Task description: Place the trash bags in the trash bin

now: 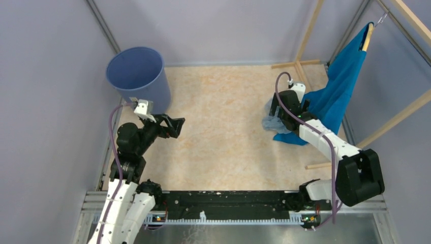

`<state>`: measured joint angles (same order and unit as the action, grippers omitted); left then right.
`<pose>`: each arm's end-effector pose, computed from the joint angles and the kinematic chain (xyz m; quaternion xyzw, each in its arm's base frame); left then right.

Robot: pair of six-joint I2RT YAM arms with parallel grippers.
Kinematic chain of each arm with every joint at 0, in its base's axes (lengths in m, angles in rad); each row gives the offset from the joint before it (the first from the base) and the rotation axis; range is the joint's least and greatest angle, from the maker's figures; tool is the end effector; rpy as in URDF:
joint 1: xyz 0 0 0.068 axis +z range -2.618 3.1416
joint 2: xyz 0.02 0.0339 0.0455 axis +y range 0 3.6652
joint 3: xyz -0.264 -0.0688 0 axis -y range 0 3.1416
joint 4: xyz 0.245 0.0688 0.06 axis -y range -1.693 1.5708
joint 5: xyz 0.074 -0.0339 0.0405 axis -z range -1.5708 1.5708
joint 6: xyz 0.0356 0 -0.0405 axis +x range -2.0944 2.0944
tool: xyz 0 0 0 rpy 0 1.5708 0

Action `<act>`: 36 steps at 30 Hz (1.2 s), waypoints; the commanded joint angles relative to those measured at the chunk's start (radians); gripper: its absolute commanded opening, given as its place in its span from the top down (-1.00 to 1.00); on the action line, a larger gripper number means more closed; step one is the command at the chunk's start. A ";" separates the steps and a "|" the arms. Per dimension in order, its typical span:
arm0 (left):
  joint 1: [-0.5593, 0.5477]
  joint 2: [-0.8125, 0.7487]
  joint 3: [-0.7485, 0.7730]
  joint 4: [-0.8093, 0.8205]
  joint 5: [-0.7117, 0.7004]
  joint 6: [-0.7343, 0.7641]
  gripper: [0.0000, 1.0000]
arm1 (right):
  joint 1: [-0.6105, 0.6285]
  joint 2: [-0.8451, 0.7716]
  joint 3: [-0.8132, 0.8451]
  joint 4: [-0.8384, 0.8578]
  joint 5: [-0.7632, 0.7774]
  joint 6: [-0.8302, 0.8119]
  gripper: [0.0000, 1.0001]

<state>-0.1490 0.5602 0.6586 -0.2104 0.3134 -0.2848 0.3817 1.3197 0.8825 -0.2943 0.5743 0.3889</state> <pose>0.1383 -0.0319 0.3255 0.0538 0.7418 -0.2553 0.6178 0.2662 0.0860 0.2504 0.1185 0.8754 -0.0928 0.4593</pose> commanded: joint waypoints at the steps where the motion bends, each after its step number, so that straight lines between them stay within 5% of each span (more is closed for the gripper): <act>1: -0.013 -0.012 -0.006 0.042 0.020 0.020 -0.97 | -0.064 0.053 -0.044 0.203 -0.319 0.008 -0.94; 3: -0.015 -0.016 -0.007 0.043 0.024 0.020 -0.97 | -0.066 0.099 -0.045 0.240 -0.511 -0.030 -0.71; 7: -0.017 -0.013 -0.008 0.036 0.024 0.018 -0.97 | -0.040 0.176 -0.029 0.263 -0.831 -0.107 0.05; 13: -0.017 0.013 -0.011 0.031 0.068 0.010 -0.97 | 0.232 0.145 0.008 0.193 -0.777 -0.209 0.16; 20: -0.018 0.106 -0.003 0.000 0.191 -0.005 -0.97 | 0.454 0.142 -0.014 0.273 -0.885 -0.162 0.13; 23: -0.019 0.150 0.001 -0.056 0.242 -0.022 -0.97 | 0.460 0.111 -0.036 0.317 -0.927 -0.097 -0.10; 27: -0.060 0.188 0.000 -0.086 0.299 -0.082 -0.97 | 0.460 0.009 -0.087 0.323 -0.834 -0.060 -0.54; 32: -0.179 0.284 -0.027 -0.064 0.285 -0.199 -0.97 | 0.460 -0.132 -0.147 0.263 -0.687 -0.050 -0.67; 36: -0.322 0.381 -0.012 -0.065 0.123 -0.242 -0.97 | 0.456 -0.234 -0.208 0.226 -0.580 -0.053 -0.74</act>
<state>-0.3683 0.8700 0.6445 -0.2932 0.5465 -0.4477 0.8413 1.1751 0.7235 -0.0456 -0.1425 0.3264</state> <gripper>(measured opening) 0.986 0.853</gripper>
